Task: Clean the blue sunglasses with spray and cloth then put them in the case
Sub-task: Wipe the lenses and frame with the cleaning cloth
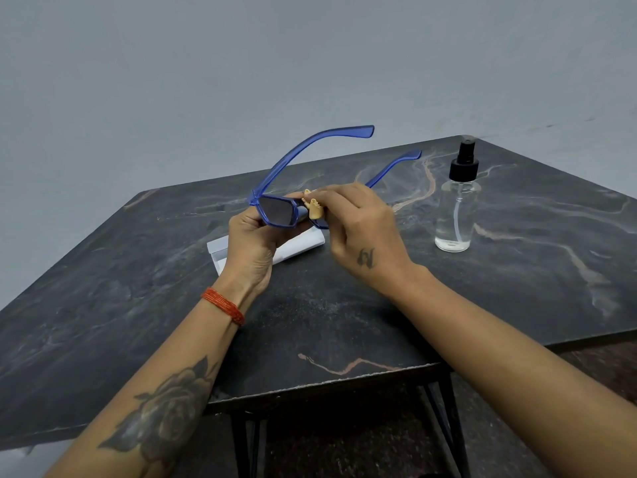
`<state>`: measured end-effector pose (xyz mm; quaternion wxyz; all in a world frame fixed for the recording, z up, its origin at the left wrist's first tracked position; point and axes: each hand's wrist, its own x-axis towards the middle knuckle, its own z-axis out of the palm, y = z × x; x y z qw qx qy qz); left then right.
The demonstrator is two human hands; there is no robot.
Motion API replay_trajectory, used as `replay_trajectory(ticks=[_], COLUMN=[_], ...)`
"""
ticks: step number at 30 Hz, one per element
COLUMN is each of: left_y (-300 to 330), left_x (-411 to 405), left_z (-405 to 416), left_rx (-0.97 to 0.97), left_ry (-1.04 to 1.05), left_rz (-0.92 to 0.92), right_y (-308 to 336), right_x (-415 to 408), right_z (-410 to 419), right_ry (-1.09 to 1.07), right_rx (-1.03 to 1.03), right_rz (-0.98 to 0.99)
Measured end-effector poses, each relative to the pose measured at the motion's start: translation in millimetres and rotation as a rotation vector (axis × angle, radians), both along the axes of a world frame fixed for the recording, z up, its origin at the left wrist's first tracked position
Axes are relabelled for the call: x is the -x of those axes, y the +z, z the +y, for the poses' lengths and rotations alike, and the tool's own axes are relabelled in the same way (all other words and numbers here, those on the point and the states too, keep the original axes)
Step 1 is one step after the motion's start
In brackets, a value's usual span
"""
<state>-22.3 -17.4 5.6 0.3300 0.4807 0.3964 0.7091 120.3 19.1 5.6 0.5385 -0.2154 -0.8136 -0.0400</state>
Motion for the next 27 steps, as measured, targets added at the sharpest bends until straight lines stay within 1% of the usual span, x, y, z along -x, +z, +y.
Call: replay_trajectory(ticks=[9,12,18,22,27], left_y=[-0.1,-0.5,-2.0,-3.0,-3.8], left_x=[0.4,2.4,2.8,5.5,5.3], left_z=[1.4,1.2,2.6,3.6,3.1], left_rx=[-0.018,-0.018,-0.006,-0.034,-0.054], left_ry=[0.003,-0.012,0.0,0.014,0.024], left_rz=[-0.051,-0.031,0.027,0.03,0.02], right_y=[2.4,2.2,0.4,-0.2,-0.1], right_x=[-4.2,-4.7,-2.5,-1.9,-3.1], right_z=[-0.5,-1.7,-1.1,-1.9,-3.5], right_ry=[0.108,0.081,-0.043,-0.117,-0.087], right_rx=[0.085,0.051,-0.034,-0.012,0.021], right_rz=[0.057,0.042,0.021,0.012,0.057])
